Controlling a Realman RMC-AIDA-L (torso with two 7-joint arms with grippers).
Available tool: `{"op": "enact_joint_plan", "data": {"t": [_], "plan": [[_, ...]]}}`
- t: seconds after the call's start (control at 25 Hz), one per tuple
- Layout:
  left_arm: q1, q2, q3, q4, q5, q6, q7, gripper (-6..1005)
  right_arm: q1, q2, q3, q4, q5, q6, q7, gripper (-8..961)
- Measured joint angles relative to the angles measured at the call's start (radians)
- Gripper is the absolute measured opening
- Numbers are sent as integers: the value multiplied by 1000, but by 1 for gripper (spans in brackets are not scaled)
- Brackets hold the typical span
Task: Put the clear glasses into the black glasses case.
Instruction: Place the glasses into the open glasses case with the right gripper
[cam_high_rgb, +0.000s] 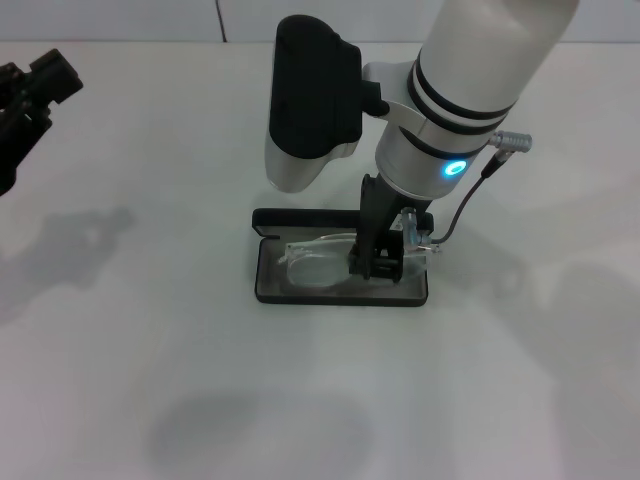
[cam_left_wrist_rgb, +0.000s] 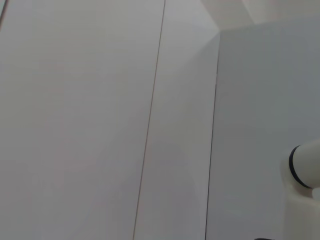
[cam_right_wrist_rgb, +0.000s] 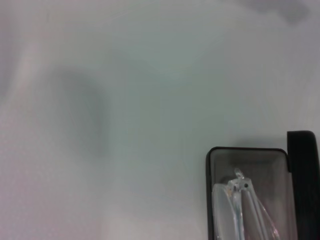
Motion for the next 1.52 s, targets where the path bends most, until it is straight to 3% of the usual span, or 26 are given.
{"op": "enact_joint_plan", "data": {"t": [1.04, 1.52], "plan": [[10, -9, 2, -4, 0, 0, 10, 76, 4, 0, 0, 38, 18, 21, -1, 84], [11, -9, 0, -4, 0, -1, 10, 80, -52, 0, 8, -91, 25, -9, -43, 94]]}}
